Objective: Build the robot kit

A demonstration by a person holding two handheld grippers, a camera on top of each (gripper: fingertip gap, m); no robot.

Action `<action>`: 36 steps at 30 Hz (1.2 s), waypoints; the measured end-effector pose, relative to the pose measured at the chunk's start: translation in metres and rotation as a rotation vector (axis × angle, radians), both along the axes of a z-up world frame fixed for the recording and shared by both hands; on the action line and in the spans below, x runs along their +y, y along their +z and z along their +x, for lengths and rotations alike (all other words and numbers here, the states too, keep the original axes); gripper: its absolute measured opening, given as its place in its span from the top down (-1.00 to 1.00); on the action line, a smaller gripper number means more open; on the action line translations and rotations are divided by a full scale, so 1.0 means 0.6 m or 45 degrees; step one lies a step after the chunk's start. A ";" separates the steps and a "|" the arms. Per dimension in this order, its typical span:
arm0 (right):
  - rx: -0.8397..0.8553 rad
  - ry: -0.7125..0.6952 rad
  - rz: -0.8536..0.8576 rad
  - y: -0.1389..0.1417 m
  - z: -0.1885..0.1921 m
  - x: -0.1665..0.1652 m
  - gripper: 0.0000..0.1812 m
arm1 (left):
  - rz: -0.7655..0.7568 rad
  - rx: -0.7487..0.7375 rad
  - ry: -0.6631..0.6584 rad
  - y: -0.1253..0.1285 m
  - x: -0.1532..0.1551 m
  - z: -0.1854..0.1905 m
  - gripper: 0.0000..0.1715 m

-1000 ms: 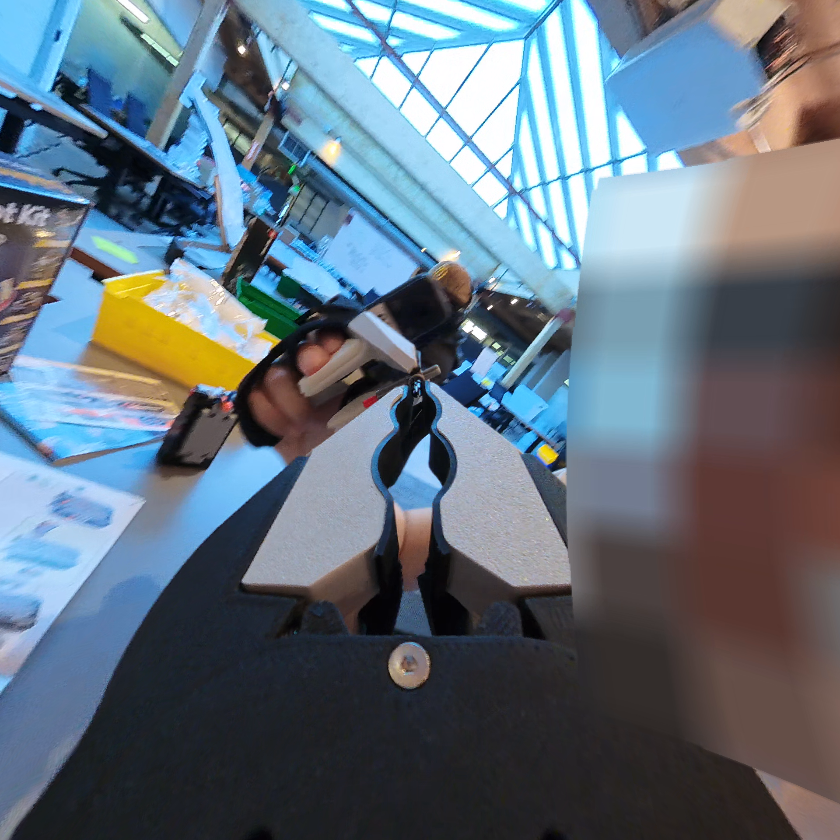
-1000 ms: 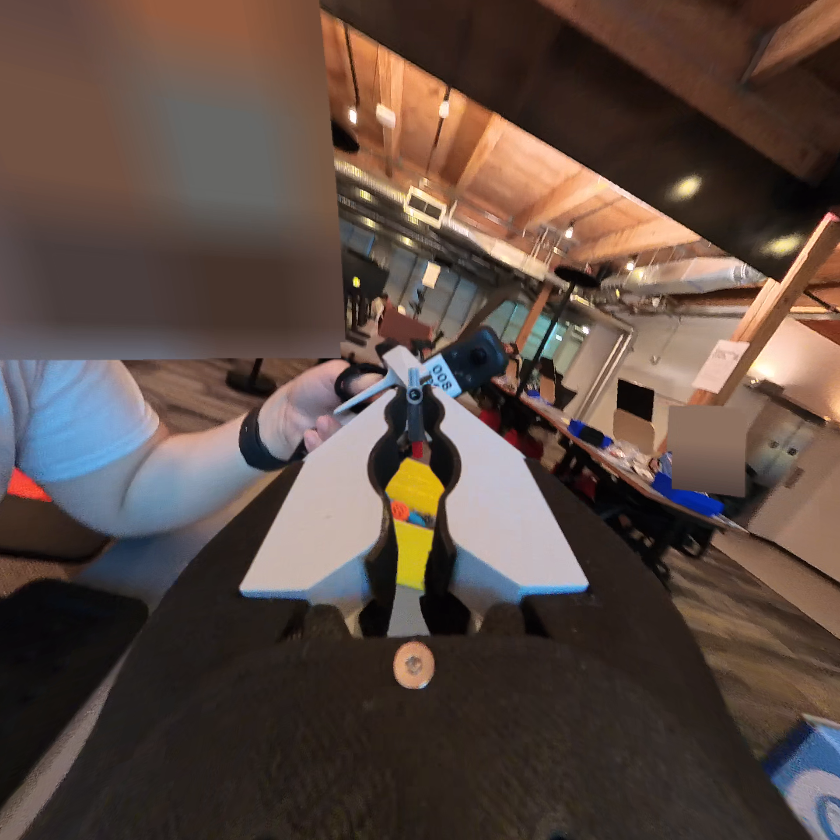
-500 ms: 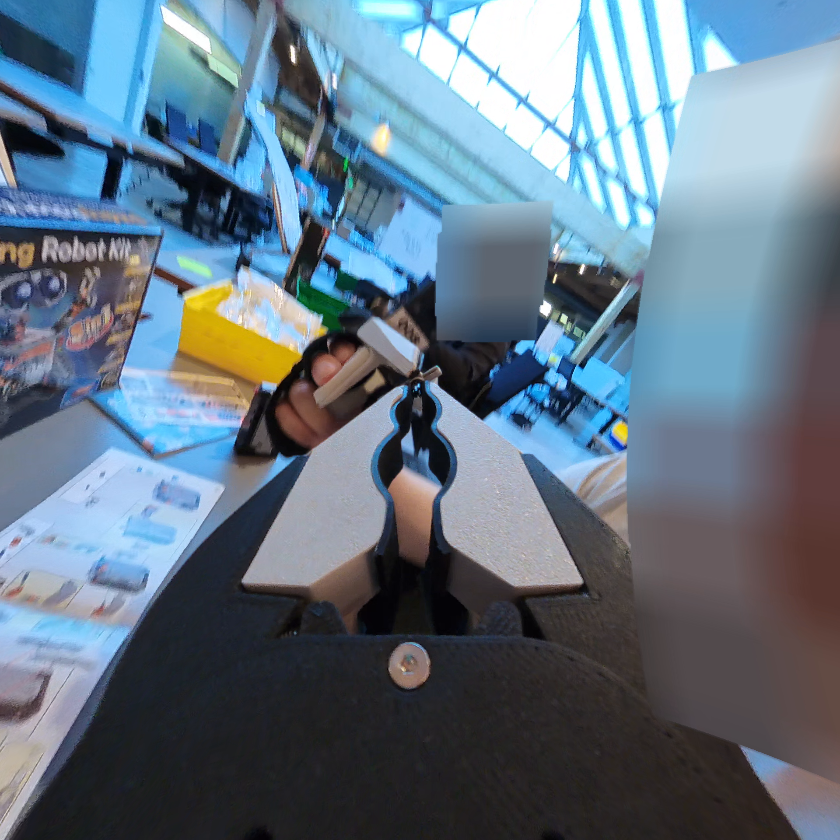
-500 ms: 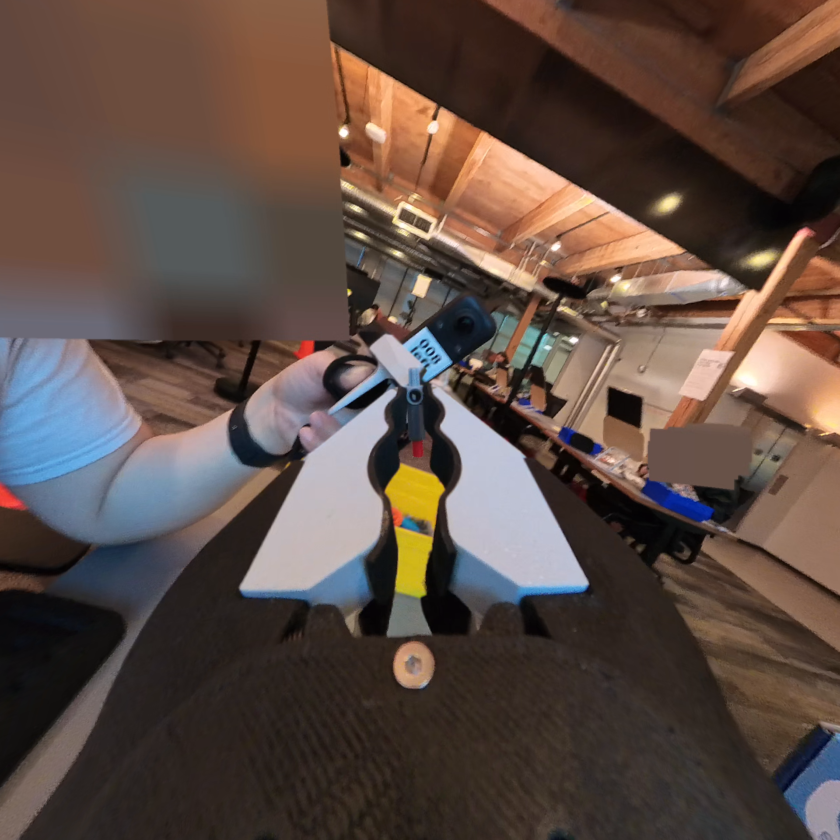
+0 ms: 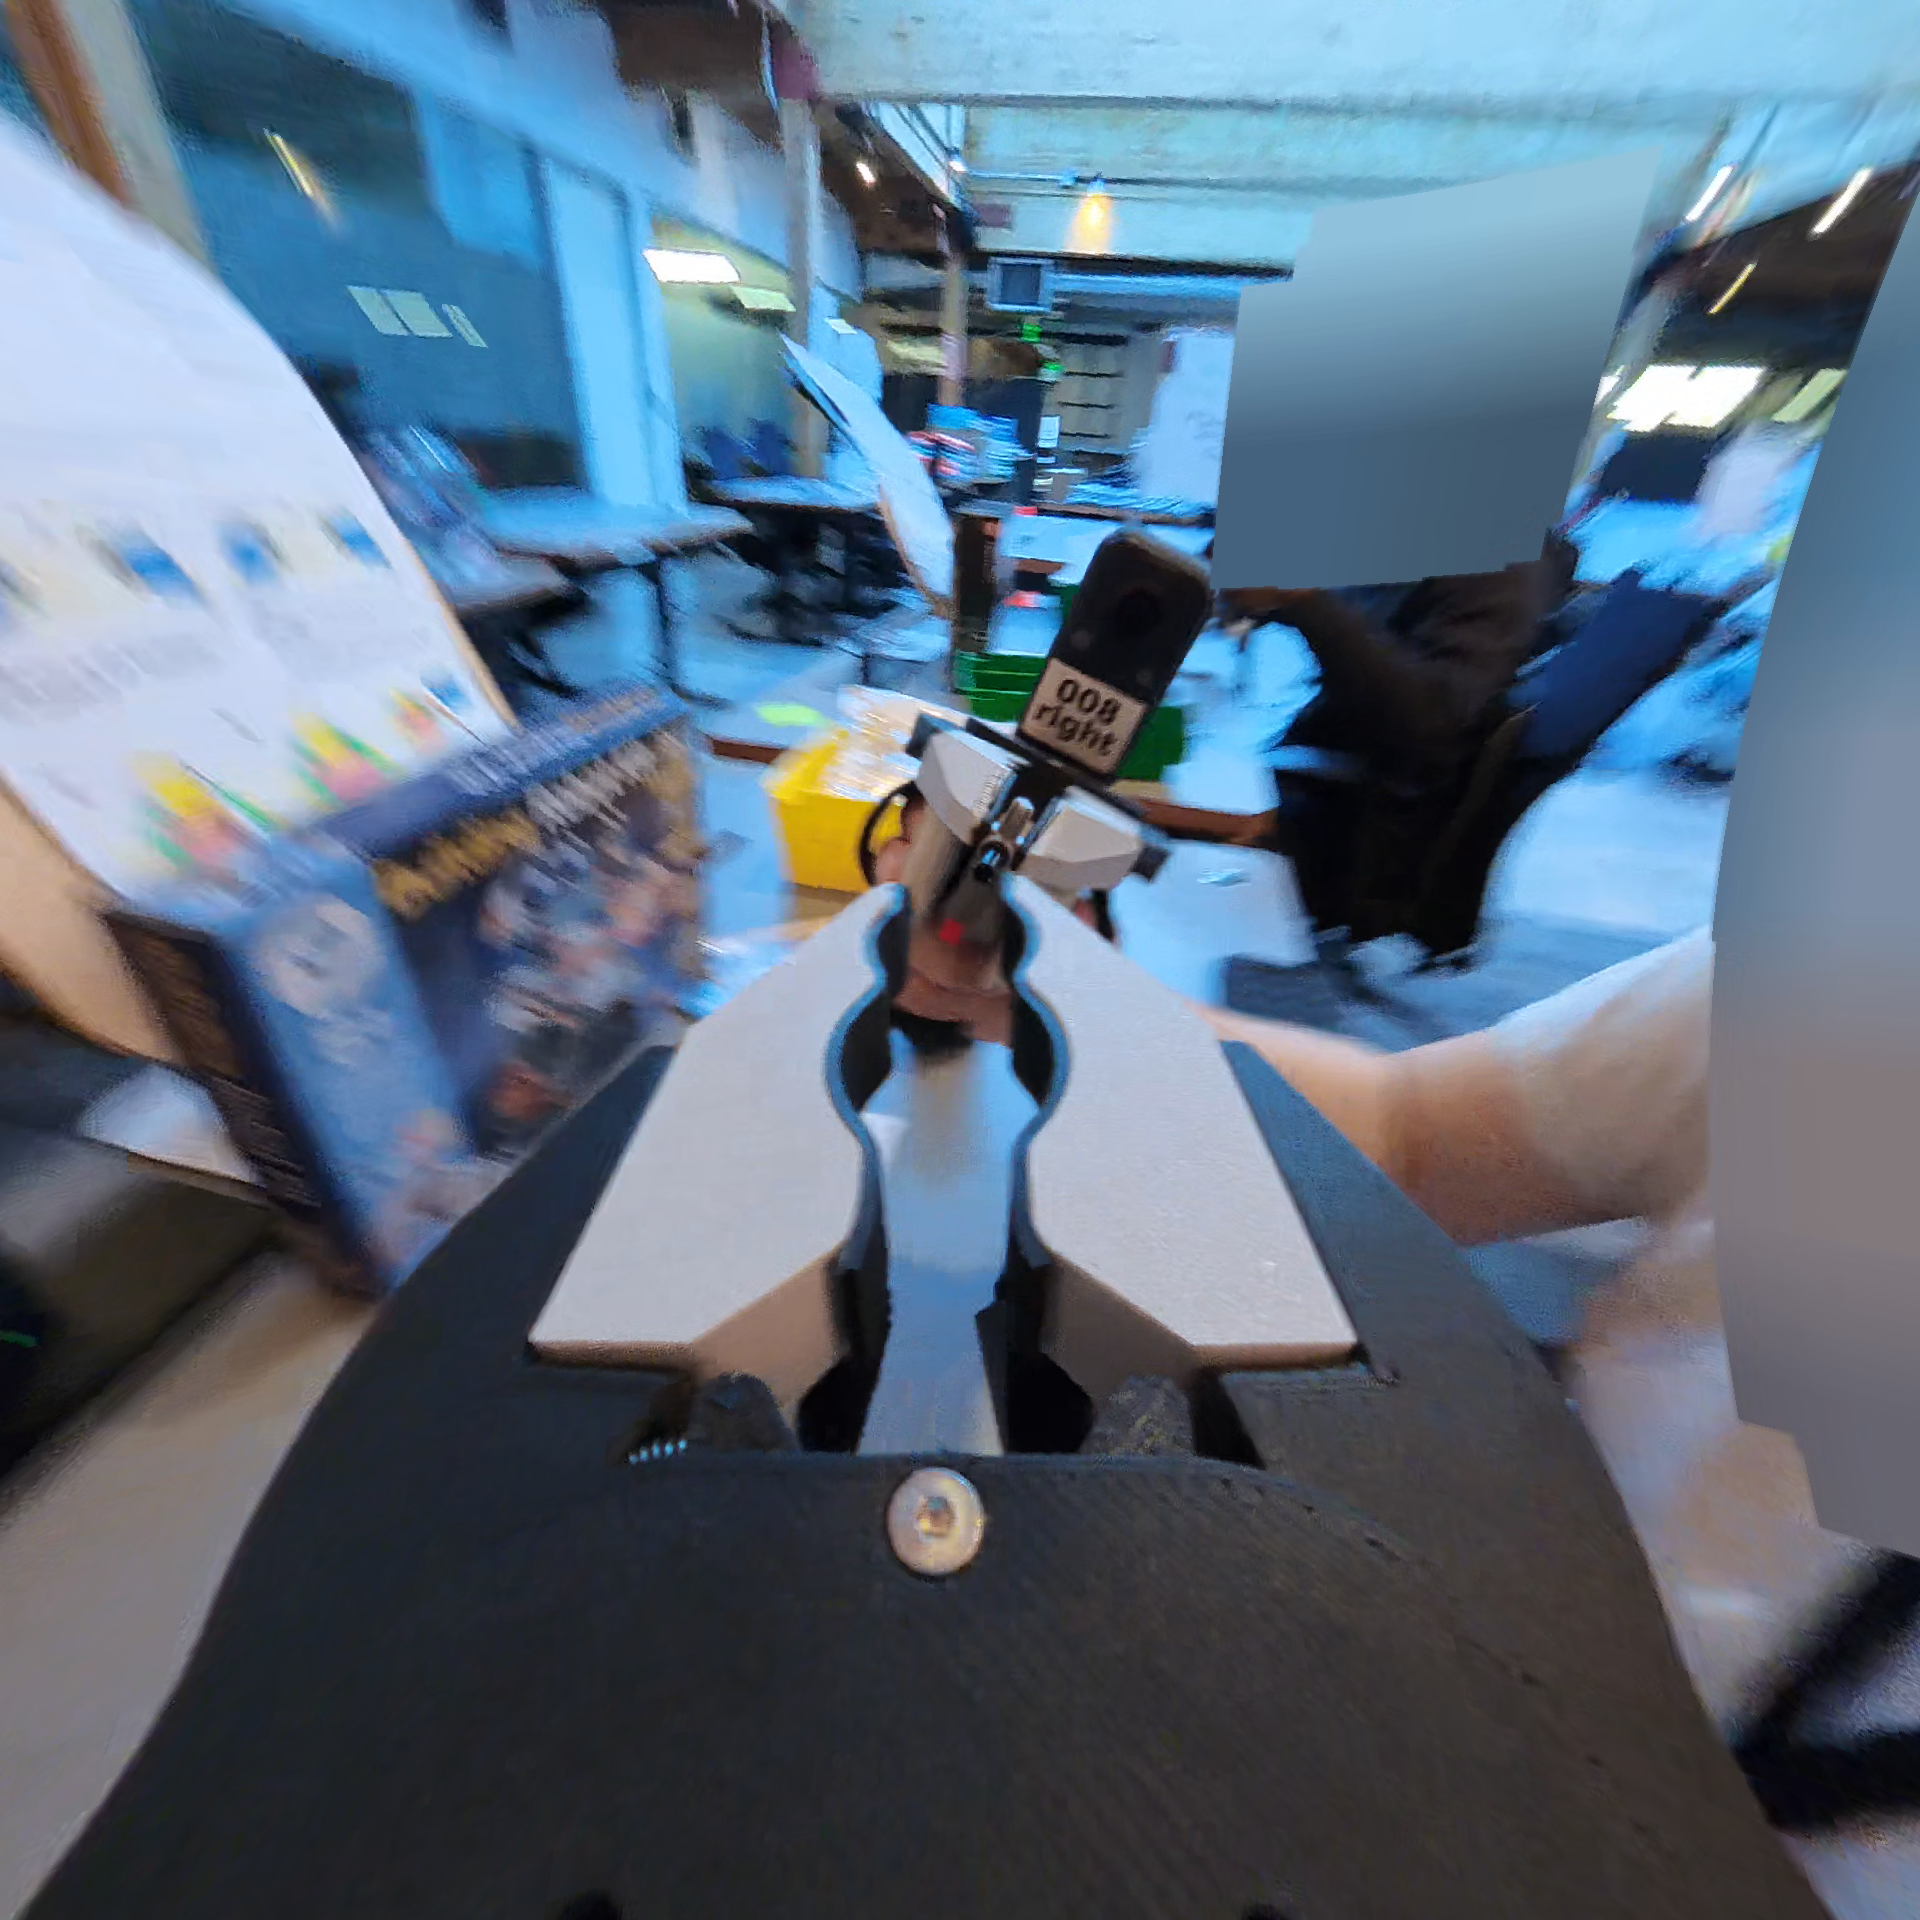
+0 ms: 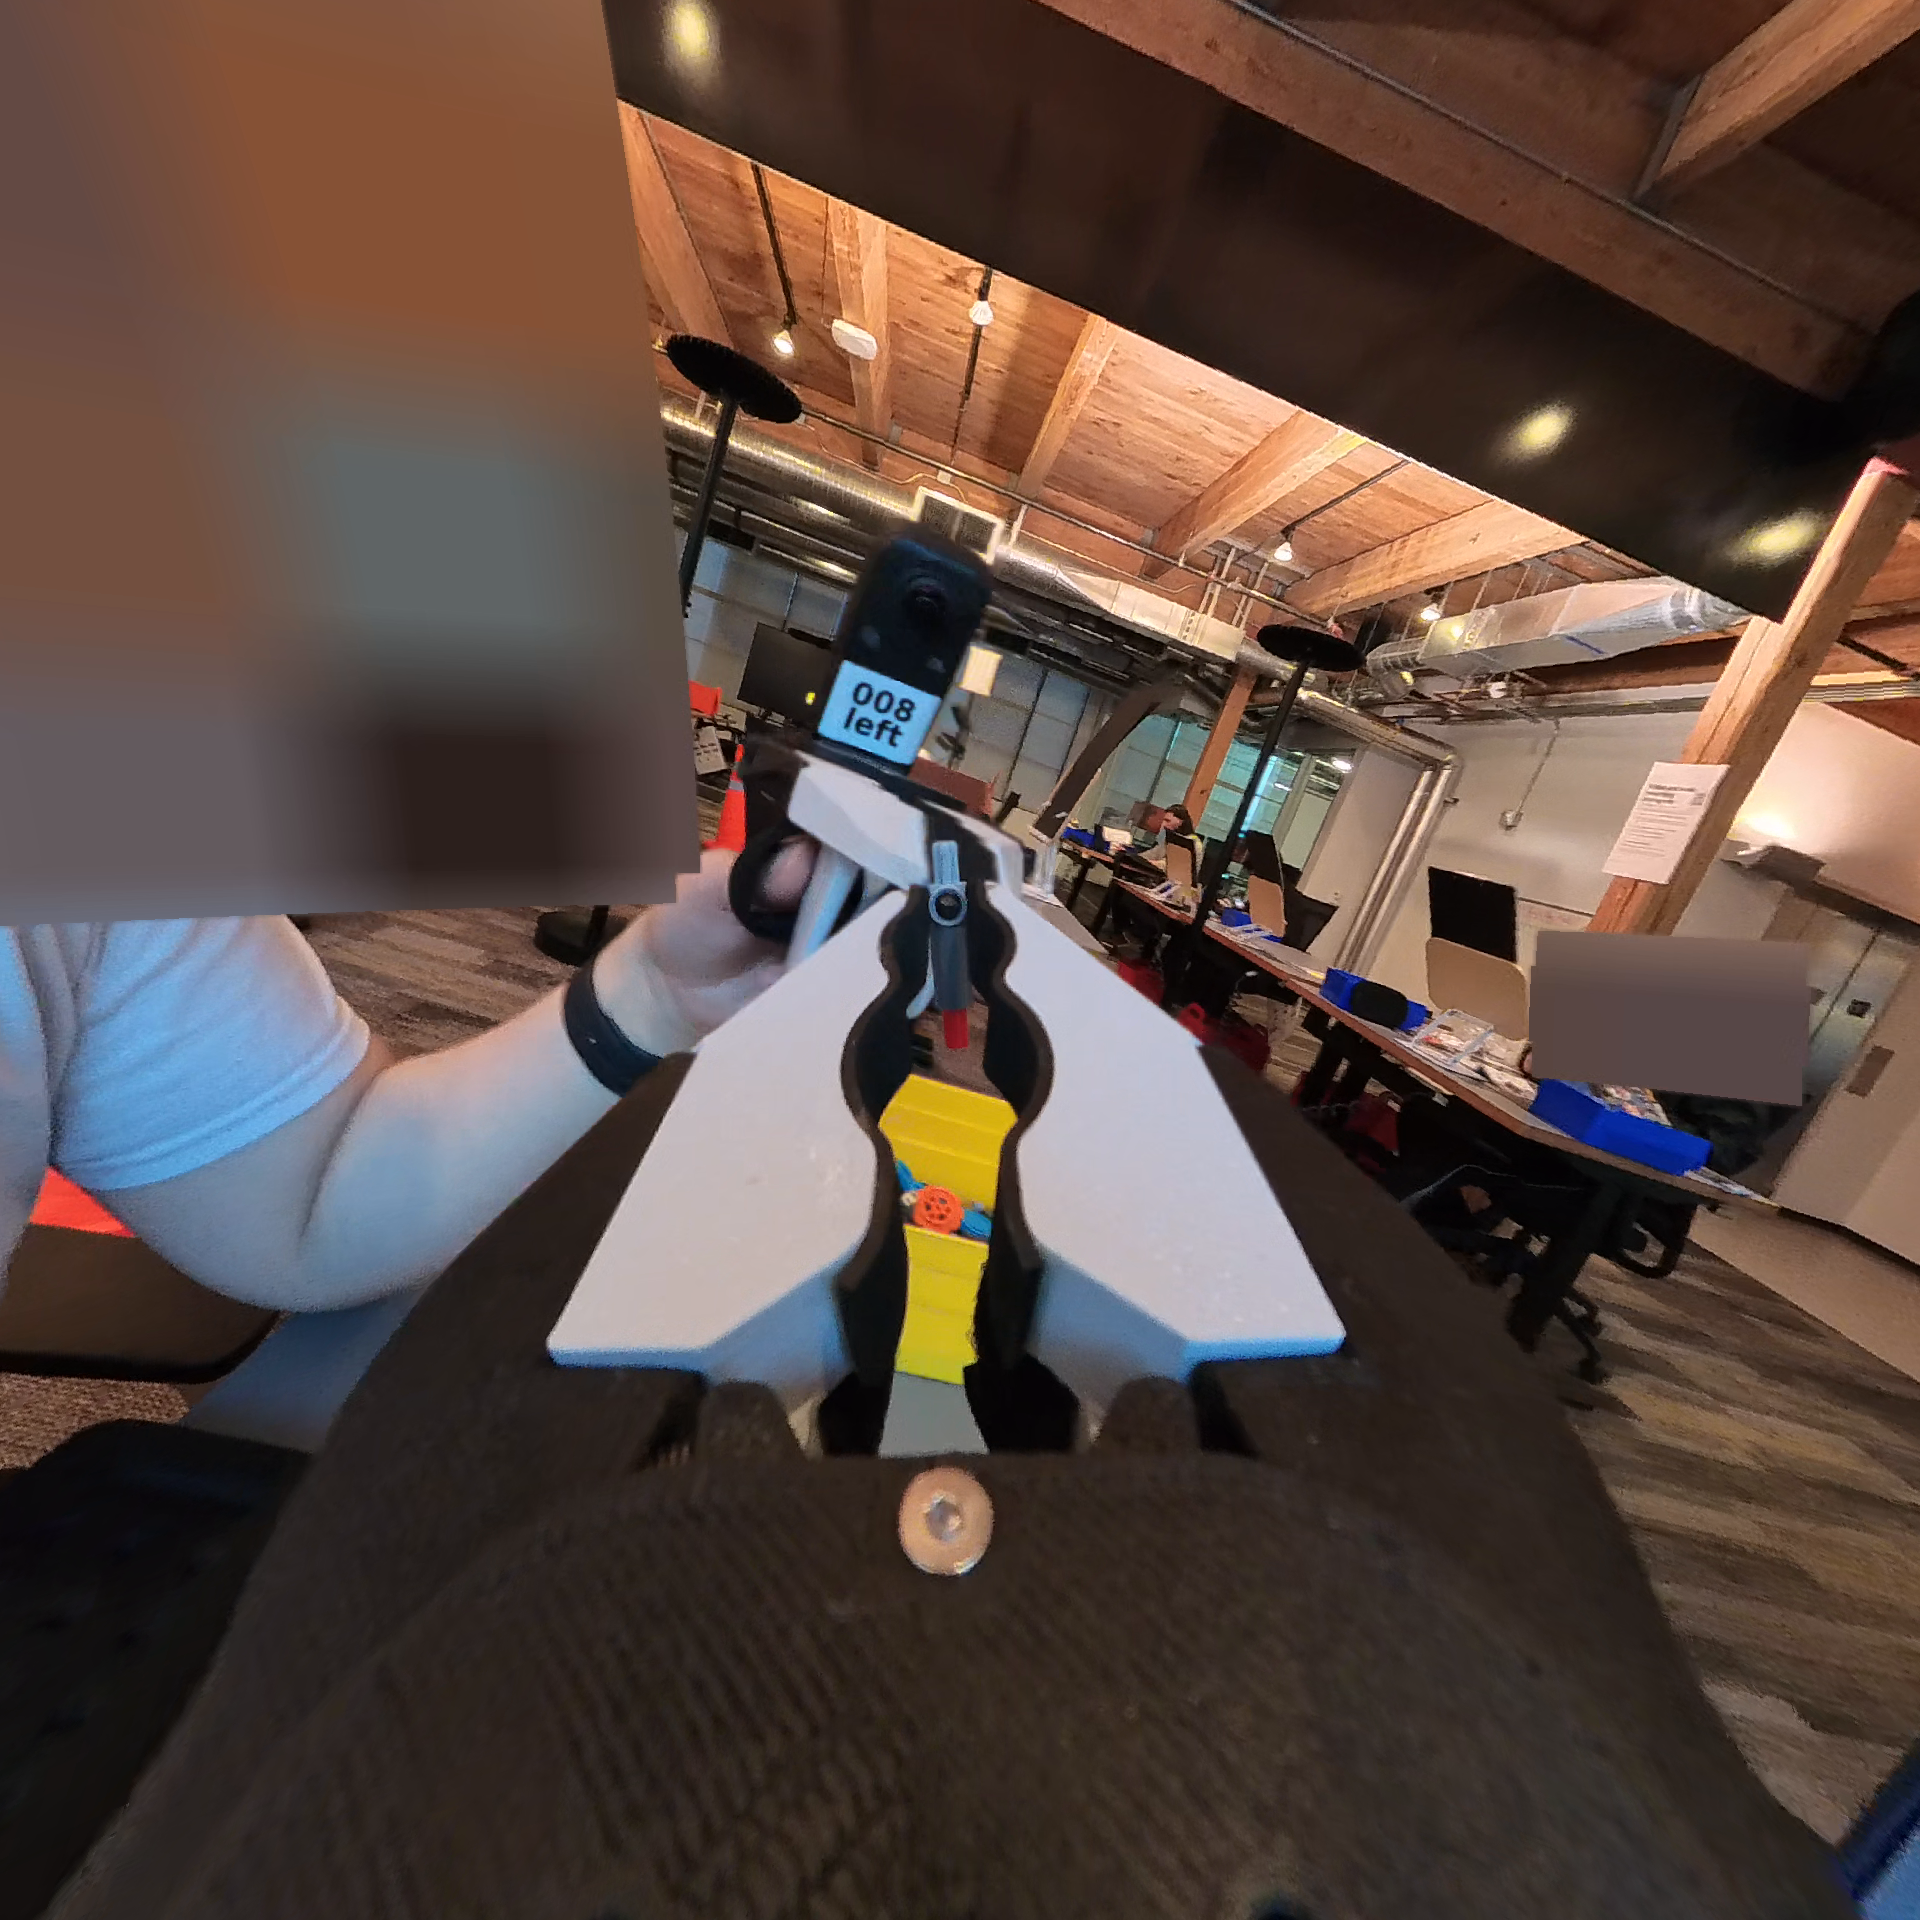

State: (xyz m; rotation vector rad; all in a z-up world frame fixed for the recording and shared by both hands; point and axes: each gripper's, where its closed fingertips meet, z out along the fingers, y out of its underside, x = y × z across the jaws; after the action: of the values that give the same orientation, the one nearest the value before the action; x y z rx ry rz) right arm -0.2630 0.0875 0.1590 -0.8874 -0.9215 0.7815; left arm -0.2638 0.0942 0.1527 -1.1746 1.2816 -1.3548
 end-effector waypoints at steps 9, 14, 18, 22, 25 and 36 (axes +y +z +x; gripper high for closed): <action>0.040 0.158 -0.081 0.009 0.000 -0.018 0.93 | -0.007 -0.052 -0.107 0.013 -0.031 -0.002 0.96; 0.031 0.168 -0.083 0.008 -0.002 -0.020 0.93 | -0.005 -0.050 -0.132 0.008 -0.037 0.002 0.99; 0.024 0.165 -0.091 0.005 -0.002 -0.018 0.93 | -0.004 -0.041 -0.129 0.004 -0.033 0.003 0.99; 0.026 0.174 -0.100 0.004 -0.003 -0.017 0.93 | 0.005 -0.039 -0.124 0.003 -0.032 0.003 0.98; 0.014 0.180 -0.111 0.001 -0.004 -0.017 0.93 | 0.020 -0.019 -0.114 0.000 -0.031 0.003 0.99; -0.058 0.100 -0.098 -0.006 -0.003 -0.013 0.93 | -0.037 0.007 -0.121 -0.007 -0.027 0.005 0.99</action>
State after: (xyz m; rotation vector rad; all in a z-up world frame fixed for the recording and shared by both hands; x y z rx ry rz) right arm -0.2649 0.0800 0.1556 -0.9436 -0.9765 0.8721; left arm -0.2606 0.0780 0.1484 -1.1502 1.3403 -1.4448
